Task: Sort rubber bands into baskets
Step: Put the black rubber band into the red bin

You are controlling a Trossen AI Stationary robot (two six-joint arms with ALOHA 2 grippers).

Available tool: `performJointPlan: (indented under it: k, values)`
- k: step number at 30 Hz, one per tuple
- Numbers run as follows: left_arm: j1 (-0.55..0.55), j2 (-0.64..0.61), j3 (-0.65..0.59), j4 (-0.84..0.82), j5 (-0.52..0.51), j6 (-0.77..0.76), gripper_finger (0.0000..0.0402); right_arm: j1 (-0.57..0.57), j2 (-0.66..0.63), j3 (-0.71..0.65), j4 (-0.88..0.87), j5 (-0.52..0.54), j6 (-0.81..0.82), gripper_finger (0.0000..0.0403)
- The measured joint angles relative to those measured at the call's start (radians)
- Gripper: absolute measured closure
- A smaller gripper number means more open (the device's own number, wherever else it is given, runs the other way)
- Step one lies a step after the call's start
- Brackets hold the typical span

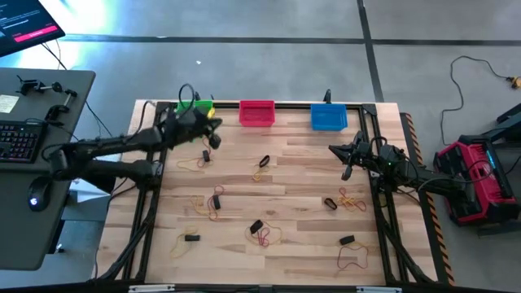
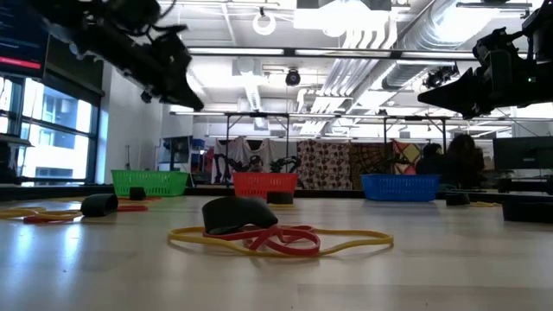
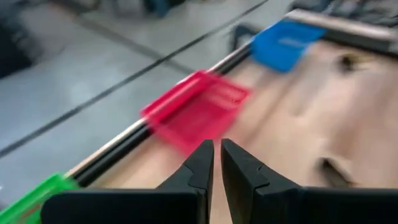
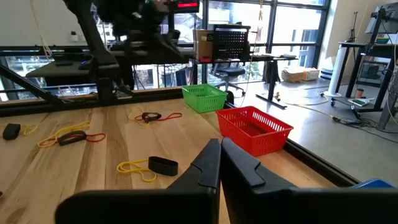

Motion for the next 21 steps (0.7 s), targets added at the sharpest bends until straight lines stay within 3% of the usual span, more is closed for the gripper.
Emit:
performJointPlan:
  k: [9, 21]
  values:
    - [-0.313, -0.044, -0.152, 0.334, 0.0, 0.096, 0.0381, 0.0, 0.0, 0.0, 0.0, 0.0, 0.0, 0.0402]
    - [-0.512, -0.043, -0.154, 0.416, -0.004, 0.158, 0.0381, 0.0, 0.0, 0.0, 0.0, 0.0, 0.0, 0.0402]
